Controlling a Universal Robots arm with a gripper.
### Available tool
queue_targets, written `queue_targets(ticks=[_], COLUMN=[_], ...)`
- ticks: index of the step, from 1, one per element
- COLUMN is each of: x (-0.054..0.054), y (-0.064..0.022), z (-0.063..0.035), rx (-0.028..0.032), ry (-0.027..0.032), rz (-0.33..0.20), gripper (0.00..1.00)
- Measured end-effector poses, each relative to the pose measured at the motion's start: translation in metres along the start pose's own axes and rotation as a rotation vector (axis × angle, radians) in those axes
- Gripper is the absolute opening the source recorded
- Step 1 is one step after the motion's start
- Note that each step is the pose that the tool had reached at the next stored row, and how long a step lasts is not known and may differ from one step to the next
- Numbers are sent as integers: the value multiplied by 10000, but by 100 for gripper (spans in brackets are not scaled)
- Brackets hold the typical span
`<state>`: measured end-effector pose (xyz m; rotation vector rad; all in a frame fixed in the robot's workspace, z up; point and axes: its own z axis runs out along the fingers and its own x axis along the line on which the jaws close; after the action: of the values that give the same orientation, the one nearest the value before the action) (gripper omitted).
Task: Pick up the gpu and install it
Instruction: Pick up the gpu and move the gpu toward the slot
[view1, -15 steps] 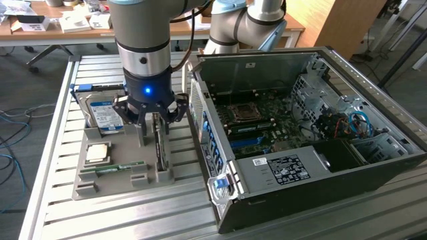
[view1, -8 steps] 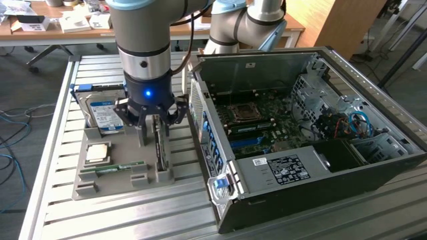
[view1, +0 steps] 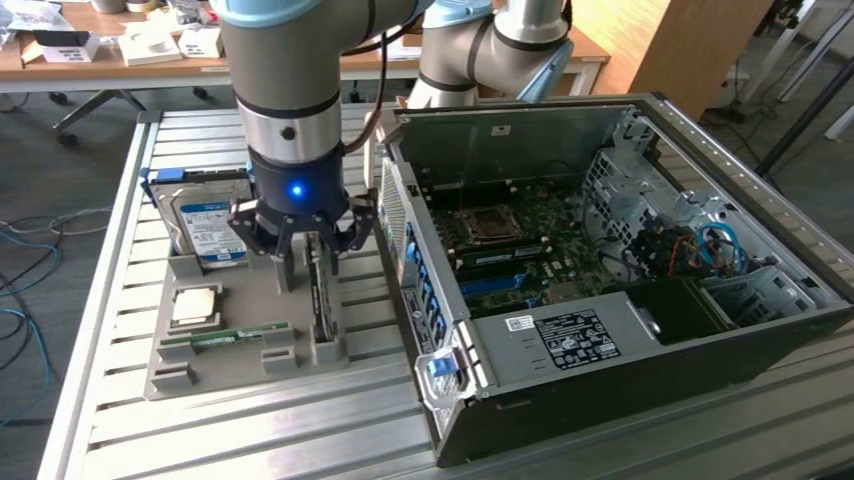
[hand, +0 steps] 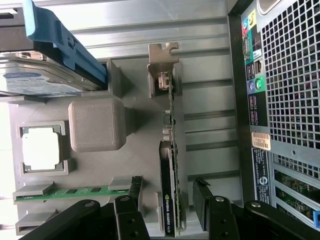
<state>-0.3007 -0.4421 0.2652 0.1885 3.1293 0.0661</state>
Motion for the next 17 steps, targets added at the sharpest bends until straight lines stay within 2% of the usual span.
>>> queue_targets(ticks=[17], x=[0], y=[-1], z=[33], rx=[0], ry=[0], rz=[0], gripper=[53])
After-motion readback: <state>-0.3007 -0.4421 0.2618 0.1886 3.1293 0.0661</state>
